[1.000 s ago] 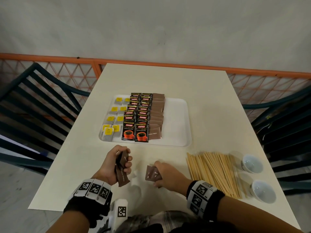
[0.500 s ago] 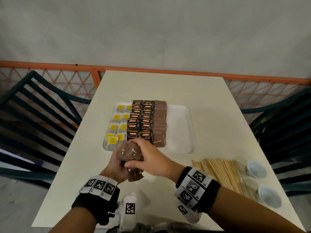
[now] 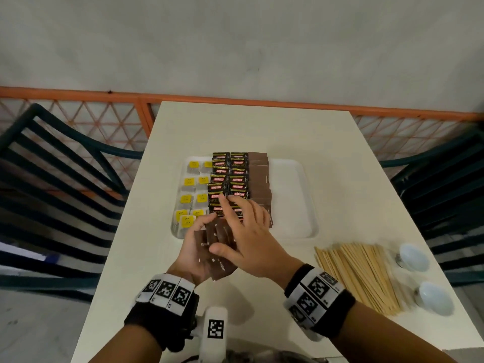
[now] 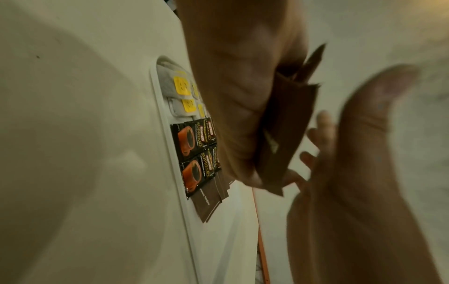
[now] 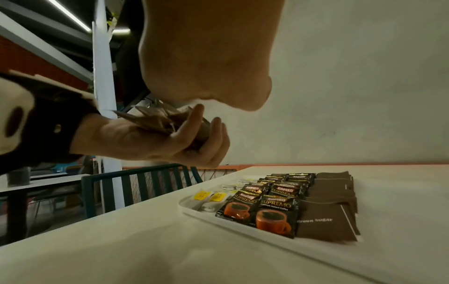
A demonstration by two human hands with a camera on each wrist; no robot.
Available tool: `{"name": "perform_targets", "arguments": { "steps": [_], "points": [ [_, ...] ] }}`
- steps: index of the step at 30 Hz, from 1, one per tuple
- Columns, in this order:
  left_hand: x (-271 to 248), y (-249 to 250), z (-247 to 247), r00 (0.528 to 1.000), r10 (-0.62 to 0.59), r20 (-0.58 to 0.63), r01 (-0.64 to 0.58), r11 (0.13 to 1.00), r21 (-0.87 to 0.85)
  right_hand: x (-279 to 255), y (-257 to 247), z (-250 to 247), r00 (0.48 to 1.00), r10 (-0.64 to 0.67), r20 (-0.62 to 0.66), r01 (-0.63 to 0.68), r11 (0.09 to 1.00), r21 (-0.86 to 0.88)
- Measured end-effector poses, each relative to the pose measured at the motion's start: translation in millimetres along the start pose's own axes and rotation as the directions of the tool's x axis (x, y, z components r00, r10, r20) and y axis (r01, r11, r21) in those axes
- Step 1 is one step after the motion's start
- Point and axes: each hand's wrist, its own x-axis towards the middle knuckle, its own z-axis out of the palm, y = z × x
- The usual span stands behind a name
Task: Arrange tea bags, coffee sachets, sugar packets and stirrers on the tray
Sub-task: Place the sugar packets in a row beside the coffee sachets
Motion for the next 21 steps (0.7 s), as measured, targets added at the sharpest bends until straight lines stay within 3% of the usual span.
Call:
{"name": "perform_targets", "arguments": {
  "steps": [2, 6, 10, 15, 18, 21],
  "points": [
    [3.1, 5.3, -7.2, 0.999, -0.011, -0.046, 0.009, 0.999, -0.050, -6.3, -3.9, -3.7, 0.999, -0.032, -0.035, 0.034, 0.998, 0.060],
    [7.2, 13.4, -16.4, 0.998, -0.066, -0.023, 0.064, 0.993, -0.100, -22.2, -2.0, 19.4, 0.969, -0.248, -0.017, 0.241, 0.953, -0.183],
    [13.4, 15.4, -26.6, 0.996, -0.087, 0.027, 0.090, 0.987, -0.134, -25.4, -4.2, 32.8, 0.977, -0.174, -0.124, 0.156, 0.977, -0.143],
    [15.8, 19.8, -43.3, 0.992, -0.099, 0.072, 0.116, 0.949, -0.293, -26.5, -9.5, 21.2, 0.977, -0.156, -0.148, 0.156, 0.988, -0.009],
    [14.0, 25.3, -50.6, 0.995, -0.092, 0.026, 0.095, 0.932, -0.351, -33.2, -6.2, 12.6, 0.985, -0.014, -0.170, 0.039, 0.989, 0.145],
    [11.0, 29.3, -53.3, 0.996, -0.068, -0.054, 0.039, 0.908, -0.417, -42.8, 5.6, 5.2, 0.961, 0.165, -0.224, -0.102, 0.958, 0.267]
  ]
}}
